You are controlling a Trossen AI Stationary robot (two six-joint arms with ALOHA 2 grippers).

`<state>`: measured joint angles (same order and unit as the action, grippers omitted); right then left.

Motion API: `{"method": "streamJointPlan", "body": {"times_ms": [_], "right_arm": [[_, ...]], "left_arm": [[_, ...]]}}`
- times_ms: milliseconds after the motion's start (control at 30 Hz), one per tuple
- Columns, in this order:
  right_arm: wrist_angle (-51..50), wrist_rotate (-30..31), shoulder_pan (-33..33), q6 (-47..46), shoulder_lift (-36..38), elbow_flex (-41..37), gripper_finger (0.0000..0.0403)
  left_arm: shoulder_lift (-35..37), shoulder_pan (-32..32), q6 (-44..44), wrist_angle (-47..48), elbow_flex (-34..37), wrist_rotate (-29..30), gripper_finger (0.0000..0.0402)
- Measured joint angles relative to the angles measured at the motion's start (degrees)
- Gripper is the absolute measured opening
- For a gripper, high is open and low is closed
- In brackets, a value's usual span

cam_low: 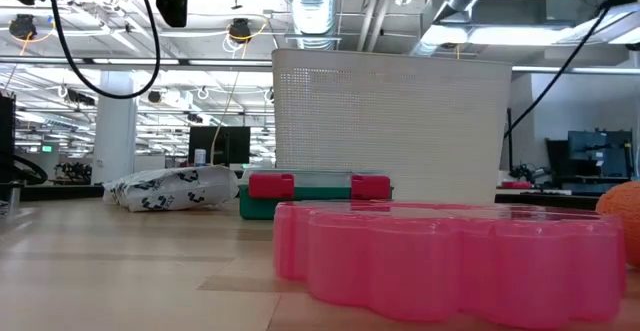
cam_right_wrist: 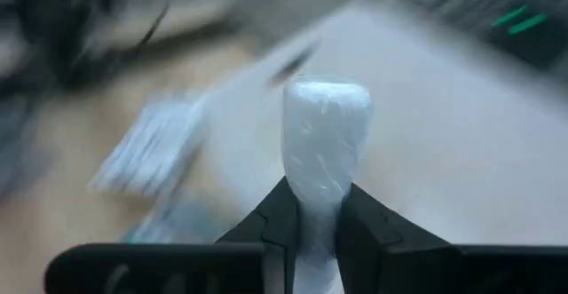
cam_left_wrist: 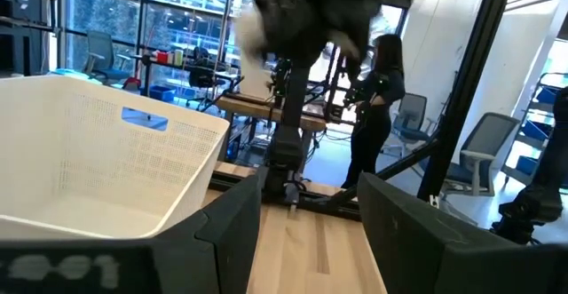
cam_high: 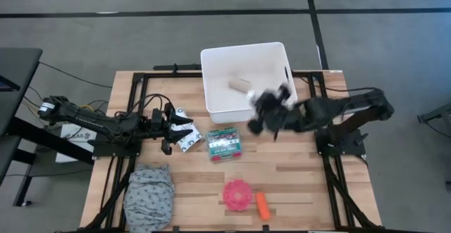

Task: Pick & place medical supplies in basket/bin
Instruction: Put the white bandage into the white bin

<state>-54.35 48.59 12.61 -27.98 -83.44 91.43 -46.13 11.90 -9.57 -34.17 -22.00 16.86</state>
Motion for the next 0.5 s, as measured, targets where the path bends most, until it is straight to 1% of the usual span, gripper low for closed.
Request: {"method": "streamJointPlan", "body": {"times_ms": [33, 133, 200, 267, 367, 433, 500], "right_arm": [[0.05, 1.21, -1.68, 0.97, 1.05, 0.89, 0.0040], [0.58, 0.02, -7.55, 1.47, 3.30, 1.45, 0.0034], [0.58, -3.45, -11.99, 1.40, 4.03, 1.00, 0.0036], [0.57, -8.43, -16.46, 0.57, 3.79, 0.03, 0.0042], [0.37, -14.64, -22.13, -0.36, 0.89, -1.63, 0.0047], [0.41, -16.47, -24.98, -0.34, -2.23, -2.64, 0.0048], [0.44, -16.84, -27.39, -0.20, -5.89, -3.70, 0.0048]], "left_arm": [[0.00, 0.00, -0.03, 0.01, 0.00, 0.00, 0.0178], [0.00, 0.00, -0.62, 0.02, 0.00, 0.00, 0.0178], [0.00, 0.00, -0.64, 0.00, 0.00, 0.00, 0.0178], [0.00, 0.00, -0.54, 0.02, 0.00, 0.00, 0.0178], [0.00, 0.00, -0.23, 0.02, 0.00, 0.00, 0.0178], [0.00, 0.00, -0.24, 0.02, 0.00, 0.00, 0.0178], [0.00, 0.00, -0.23, 0.02, 0.00, 0.00, 0.0178]]}}
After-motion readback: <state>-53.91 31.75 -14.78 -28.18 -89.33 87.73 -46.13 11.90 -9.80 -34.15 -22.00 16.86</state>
